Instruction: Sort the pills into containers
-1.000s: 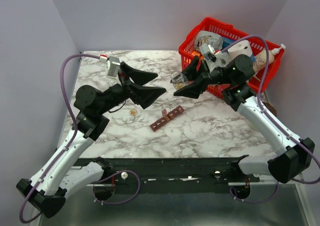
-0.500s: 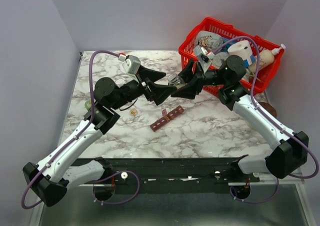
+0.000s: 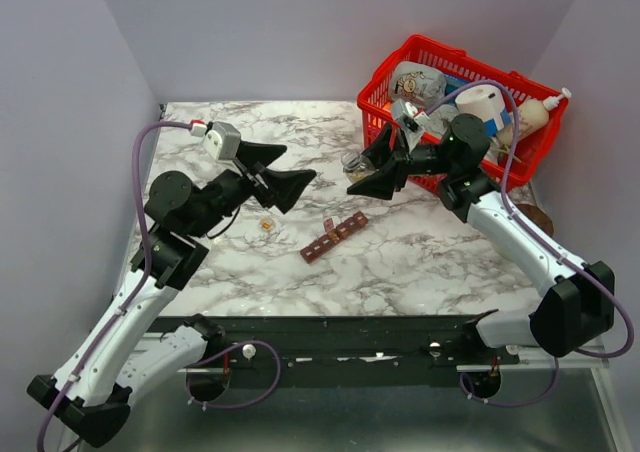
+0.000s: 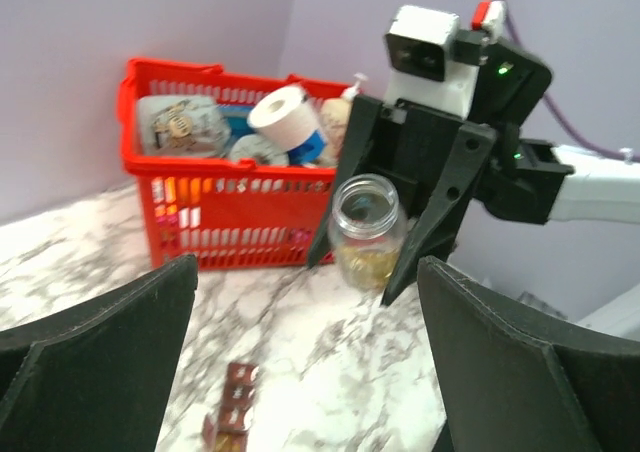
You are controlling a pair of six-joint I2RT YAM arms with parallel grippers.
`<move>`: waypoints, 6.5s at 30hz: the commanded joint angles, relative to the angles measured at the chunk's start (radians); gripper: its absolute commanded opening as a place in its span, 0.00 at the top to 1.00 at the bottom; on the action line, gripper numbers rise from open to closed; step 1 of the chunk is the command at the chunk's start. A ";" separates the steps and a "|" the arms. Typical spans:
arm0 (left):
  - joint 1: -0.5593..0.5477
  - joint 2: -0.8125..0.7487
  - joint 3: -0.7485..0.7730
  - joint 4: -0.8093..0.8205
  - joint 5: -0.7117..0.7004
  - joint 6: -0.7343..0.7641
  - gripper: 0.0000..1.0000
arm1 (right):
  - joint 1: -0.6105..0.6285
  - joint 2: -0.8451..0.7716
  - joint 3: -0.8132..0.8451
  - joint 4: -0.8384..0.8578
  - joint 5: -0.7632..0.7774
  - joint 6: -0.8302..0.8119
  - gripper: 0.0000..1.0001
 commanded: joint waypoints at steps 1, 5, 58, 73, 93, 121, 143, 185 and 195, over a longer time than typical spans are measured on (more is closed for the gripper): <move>0.112 -0.022 -0.060 -0.279 -0.051 0.072 0.01 | -0.027 -0.033 -0.040 -0.063 0.002 -0.133 0.91; 0.232 0.058 -0.131 -0.427 -0.140 0.081 0.01 | -0.032 -0.058 -0.066 -0.132 0.006 -0.220 0.91; -0.240 0.736 -0.117 -0.418 -0.396 0.283 0.21 | -0.060 -0.044 -0.115 -0.220 -0.026 -0.334 0.91; -0.280 0.780 -0.094 -0.449 -0.462 0.279 0.38 | -0.067 -0.044 -0.118 -0.211 -0.027 -0.326 0.91; -0.326 0.773 -0.063 -0.551 -0.557 0.316 0.54 | -0.080 -0.047 -0.121 -0.204 -0.030 -0.319 0.91; -0.360 0.779 -0.022 -0.638 -0.551 0.323 0.55 | -0.087 -0.052 -0.123 -0.203 -0.038 -0.312 0.91; -0.243 0.787 -0.079 -0.536 -0.388 0.244 0.55 | -0.096 -0.052 -0.123 -0.204 -0.036 -0.311 0.91; -0.001 0.678 -0.096 -0.308 -0.241 0.044 0.53 | -0.110 -0.058 -0.129 -0.206 -0.038 -0.312 0.91; 0.027 0.831 -0.042 -0.228 -0.100 0.009 0.53 | -0.115 -0.056 -0.129 -0.203 -0.041 -0.311 0.91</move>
